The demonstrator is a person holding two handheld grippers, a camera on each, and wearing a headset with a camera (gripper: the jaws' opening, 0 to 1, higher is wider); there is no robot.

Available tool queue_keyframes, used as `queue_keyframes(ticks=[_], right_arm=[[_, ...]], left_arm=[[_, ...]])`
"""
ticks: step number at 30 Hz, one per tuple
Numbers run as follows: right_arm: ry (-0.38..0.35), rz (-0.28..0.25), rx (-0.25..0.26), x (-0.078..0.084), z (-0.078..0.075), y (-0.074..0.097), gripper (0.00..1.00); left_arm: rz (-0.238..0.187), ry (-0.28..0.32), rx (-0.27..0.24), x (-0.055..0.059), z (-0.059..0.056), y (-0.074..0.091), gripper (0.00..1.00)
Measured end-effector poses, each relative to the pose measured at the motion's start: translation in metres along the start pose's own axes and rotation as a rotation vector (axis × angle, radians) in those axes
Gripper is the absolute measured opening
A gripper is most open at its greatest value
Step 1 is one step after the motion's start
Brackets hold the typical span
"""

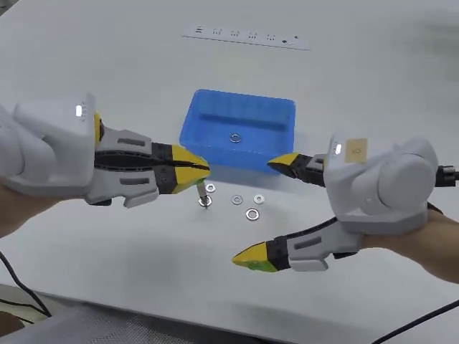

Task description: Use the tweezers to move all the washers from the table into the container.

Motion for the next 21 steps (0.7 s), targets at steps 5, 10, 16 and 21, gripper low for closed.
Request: queue_keyframes(ticks=[5,10,16,21], right_arm=[[-0.002,0.001,-0.015,-0.002,0.000,-0.009,0.85],[-0.005,-0.007,-0.050,-0.010,-0.006,-0.026,0.72],[0.015,-0.006,-0.079,-0.019,-0.017,-0.049,0.47],[0.059,0.009,-0.110,-0.022,-0.015,-0.064,0.30]], left_arm=[[0.052,-0.009,0.071,-0.003,0.000,0.002,0.04],[0.089,-0.022,0.078,-0.005,0.001,0.001,0.04],[0.092,-0.015,0.066,-0.004,0.002,0.001,0.04],[0.088,-0.002,0.055,-0.003,0.003,0.001,0.04]])
Point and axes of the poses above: the centre of the closed fingertips' face, and the gripper's own axes: y roughly backward along the fingers, z roughly to its left, x roughly out of its underside, the point moved 10 cm from there along y, roughly backward along the fingers, and after that the axes turned 4 degrees about x, right-handed, at the moved point
